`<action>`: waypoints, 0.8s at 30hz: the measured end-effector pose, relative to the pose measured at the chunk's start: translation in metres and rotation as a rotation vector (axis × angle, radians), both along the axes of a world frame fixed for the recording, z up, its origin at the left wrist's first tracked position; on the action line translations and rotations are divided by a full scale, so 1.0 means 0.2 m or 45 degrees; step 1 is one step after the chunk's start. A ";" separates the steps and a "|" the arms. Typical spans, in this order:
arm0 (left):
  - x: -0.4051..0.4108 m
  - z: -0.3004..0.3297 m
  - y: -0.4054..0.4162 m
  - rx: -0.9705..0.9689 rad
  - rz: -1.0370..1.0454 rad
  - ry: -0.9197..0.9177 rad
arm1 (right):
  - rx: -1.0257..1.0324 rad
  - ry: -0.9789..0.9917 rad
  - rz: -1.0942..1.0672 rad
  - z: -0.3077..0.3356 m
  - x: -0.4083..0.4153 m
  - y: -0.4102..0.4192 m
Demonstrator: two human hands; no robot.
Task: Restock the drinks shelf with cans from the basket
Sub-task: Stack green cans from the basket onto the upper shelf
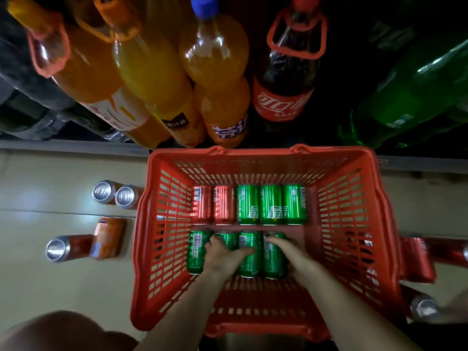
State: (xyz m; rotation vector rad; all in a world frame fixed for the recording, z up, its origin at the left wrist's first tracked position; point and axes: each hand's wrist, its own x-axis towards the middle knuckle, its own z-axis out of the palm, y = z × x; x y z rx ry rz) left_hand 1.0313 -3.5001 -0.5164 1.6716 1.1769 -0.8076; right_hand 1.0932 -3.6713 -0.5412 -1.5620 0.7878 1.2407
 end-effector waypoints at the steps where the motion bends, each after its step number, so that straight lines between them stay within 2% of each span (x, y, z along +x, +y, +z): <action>1: -0.01 -0.02 0.01 -0.024 0.037 -0.028 | 0.014 -0.001 -0.001 0.02 0.01 0.00; 11: 0.04 -0.07 0.03 -0.380 0.202 -0.195 | 0.229 0.155 0.022 0.05 0.06 -0.09; 16: 0.02 -0.04 0.03 -0.478 0.276 -0.146 | 0.347 0.251 -0.007 0.06 0.05 -0.03; 20: 0.02 -0.04 -0.01 -0.525 0.348 -0.144 | 0.341 0.261 -0.062 0.06 0.05 -0.02; 24: 0.01 -0.05 -0.01 -0.687 0.401 -0.115 | 0.378 0.260 -0.075 0.07 0.05 -0.02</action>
